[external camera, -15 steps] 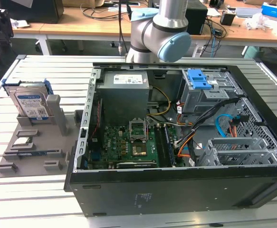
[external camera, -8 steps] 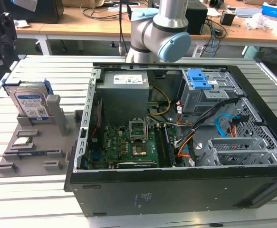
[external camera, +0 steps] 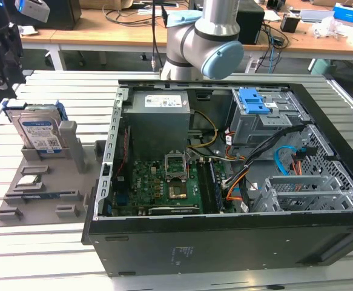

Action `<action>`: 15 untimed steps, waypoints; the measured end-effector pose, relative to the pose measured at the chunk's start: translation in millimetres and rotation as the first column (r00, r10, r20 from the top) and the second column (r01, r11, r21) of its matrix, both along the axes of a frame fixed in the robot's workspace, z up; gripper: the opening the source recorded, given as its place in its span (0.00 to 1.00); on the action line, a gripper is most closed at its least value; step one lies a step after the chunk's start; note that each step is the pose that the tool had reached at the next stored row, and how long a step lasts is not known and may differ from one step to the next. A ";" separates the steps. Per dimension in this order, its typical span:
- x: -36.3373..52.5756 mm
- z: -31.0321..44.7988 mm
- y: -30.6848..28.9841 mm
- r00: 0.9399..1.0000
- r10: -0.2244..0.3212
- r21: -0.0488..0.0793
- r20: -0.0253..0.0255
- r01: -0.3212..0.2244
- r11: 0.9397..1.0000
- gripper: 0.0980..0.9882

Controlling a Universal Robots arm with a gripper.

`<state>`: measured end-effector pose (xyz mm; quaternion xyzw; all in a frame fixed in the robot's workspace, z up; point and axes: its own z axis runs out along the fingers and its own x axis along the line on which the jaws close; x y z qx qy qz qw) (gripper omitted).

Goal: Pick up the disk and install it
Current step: 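Pick up the disk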

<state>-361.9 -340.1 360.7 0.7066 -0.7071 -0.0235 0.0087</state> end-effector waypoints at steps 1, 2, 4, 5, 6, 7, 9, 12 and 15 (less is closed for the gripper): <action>0.1 -1.7 -0.4 1.000 0.022 0.000 -0.001 -0.022 1.000 0.50; 0.1 -3.0 -1.0 1.000 0.029 0.000 -0.001 -0.029 1.000 0.50; 0.1 -7.7 -3.7 0.999 0.032 0.000 -0.001 -0.032 0.999 0.50; 0.1 -9.4 -4.6 0.999 0.032 0.000 -0.001 -0.032 0.999 0.50; 0.1 -11.5 -5.3 0.999 0.032 0.000 -0.001 -0.032 0.999 0.50; 0.1 -13.3 -5.4 0.999 0.032 0.000 -0.001 -0.032 0.999 0.50; 0.9 -19.2 -5.5 0.999 0.032 0.000 -0.001 -0.032 0.999 0.50; 2.3 -28.5 -5.5 0.999 0.032 -0.002 -0.001 -0.032 0.999 0.50; 3.5 -35.3 -5.6 0.999 0.032 -0.003 -0.001 -0.032 0.999 0.50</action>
